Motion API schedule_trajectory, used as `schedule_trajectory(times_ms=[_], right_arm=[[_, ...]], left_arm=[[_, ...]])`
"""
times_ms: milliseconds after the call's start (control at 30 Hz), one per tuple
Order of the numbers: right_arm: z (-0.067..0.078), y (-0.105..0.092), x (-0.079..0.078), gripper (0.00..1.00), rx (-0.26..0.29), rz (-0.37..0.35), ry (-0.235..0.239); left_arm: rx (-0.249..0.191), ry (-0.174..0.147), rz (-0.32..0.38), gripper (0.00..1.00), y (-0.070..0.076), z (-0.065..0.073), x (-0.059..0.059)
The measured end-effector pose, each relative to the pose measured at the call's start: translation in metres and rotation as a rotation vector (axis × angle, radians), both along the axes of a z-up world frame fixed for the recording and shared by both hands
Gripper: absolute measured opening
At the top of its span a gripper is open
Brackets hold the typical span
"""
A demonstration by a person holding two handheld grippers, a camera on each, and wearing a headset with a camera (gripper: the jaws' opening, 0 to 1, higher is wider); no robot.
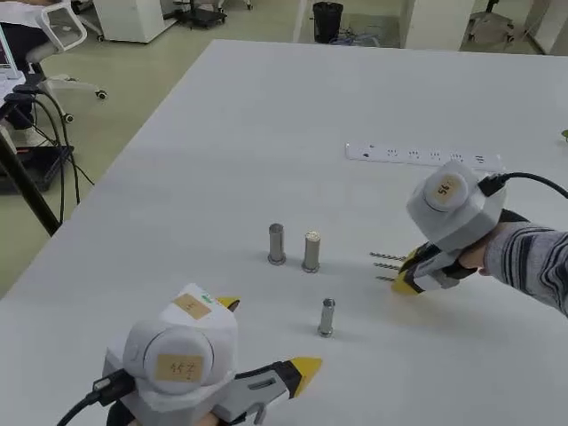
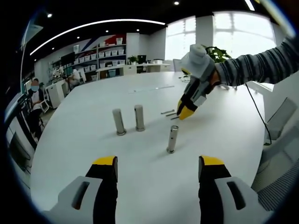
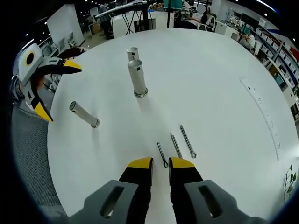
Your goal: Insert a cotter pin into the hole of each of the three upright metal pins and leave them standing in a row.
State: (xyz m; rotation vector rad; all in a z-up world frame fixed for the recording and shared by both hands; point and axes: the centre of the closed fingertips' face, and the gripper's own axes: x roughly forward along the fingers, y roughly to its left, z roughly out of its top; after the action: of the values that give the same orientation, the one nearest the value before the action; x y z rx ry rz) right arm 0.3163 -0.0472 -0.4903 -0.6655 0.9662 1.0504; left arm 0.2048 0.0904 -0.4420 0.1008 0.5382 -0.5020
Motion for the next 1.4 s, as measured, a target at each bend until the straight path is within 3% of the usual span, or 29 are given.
schedule_trajectory(times_ms=[400, 767, 1033, 1267, 1400], right_arm=[[-0.008, -0.006, 0.015, 0.00, -0.053, 0.044, -0.012], [-0.006, -0.007, 0.012, 0.00, -0.068, 0.099, -0.047], [0.017, -0.006, 0.004, 0.00, -0.007, 0.080, -0.099], [0.035, 0.000, -0.013, 0.00, 0.029, 0.124, -0.146], [0.044, 0.004, -0.021, 0.00, 0.029, 0.192, -0.205]], left_arm=[[0.004, 0.011, 0.003, 0.64, 0.000, 0.000, -0.005], [0.011, 0.018, -0.009, 0.61, -0.001, 0.000, -0.005], [0.034, 0.015, -0.032, 0.59, -0.002, 0.003, -0.005], [0.031, 0.000, -0.067, 0.53, -0.011, 0.013, -0.003], [0.042, -0.019, -0.086, 0.52, -0.015, 0.019, -0.001]])
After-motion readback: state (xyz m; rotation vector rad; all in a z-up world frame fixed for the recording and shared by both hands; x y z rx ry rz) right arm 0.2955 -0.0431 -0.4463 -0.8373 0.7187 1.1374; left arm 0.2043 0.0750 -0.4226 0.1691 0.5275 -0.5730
